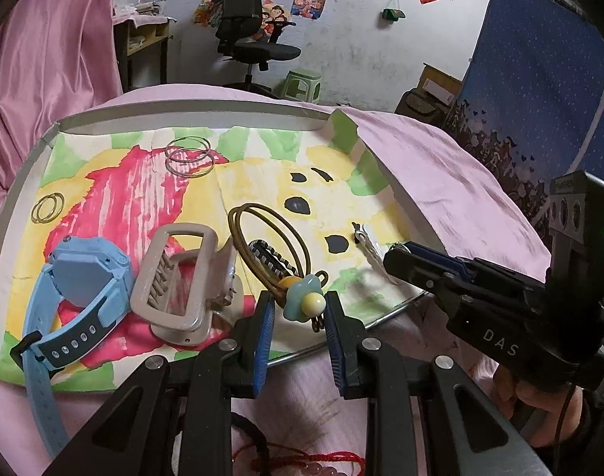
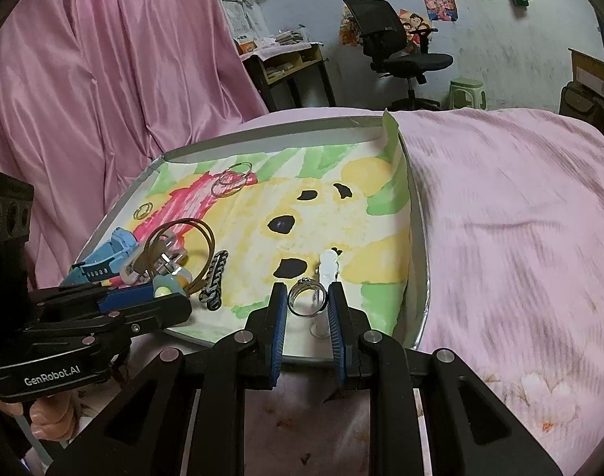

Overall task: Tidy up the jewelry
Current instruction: 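Carry the ring and flower hair tie into the tray and open both tools, then withdraw both tools from the tray back over the bed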

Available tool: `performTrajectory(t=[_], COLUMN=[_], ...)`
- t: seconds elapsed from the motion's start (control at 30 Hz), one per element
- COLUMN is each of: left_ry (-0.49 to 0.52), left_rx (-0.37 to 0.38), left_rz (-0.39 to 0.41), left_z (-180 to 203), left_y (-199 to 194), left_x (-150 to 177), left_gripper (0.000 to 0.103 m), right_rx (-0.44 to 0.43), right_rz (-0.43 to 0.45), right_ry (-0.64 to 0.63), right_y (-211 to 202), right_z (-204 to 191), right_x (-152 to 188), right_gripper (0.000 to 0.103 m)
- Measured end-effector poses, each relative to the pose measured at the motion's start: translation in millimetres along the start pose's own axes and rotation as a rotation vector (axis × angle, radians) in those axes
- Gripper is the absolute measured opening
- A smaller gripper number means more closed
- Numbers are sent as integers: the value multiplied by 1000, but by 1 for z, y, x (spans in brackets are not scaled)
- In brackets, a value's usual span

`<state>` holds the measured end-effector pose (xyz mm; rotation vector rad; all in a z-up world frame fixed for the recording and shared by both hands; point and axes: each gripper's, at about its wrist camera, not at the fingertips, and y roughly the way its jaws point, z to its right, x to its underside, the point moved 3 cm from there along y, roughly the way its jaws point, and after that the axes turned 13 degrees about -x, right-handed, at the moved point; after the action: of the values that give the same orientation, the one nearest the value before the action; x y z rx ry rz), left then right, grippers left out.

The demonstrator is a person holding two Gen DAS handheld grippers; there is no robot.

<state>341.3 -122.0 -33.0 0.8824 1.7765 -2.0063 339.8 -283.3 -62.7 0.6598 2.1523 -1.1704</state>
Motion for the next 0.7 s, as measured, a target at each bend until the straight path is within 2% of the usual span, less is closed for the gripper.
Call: performTrajectory(t=[0.2,0.27,0.3,0.4,0.57,0.63,0.7], left_ry=[-20,-39,-47,-68,-91,-97,-105], left_rx=[-10,-5,-3,-2,-13,-23,-38], left_rz=[2,10,16,46,99,127,161], left_z=[-4,-8,-10,-15,-22,-24,-27], left_y=[-2,-7,-9,-18,-34,-42,-51], left_x=[2,2,3,4,6,8,10], left_gripper=[25,29,35,53,54,62,68], right_rx=[-1,-5,-6,-6,12,22,28], right_rz=[-2,-2,-1,11,50,82,118], right_ry=[0,1,-1,-11,-42,-56,-68], right_y=[2,2,2,-1,-15,-24,-34], right_z=[1,1,1,0,-9,-13,-18], right_x=[0,0,0,1,1,0,-1], right_gripper=[19,20,21,30,39,49,54])
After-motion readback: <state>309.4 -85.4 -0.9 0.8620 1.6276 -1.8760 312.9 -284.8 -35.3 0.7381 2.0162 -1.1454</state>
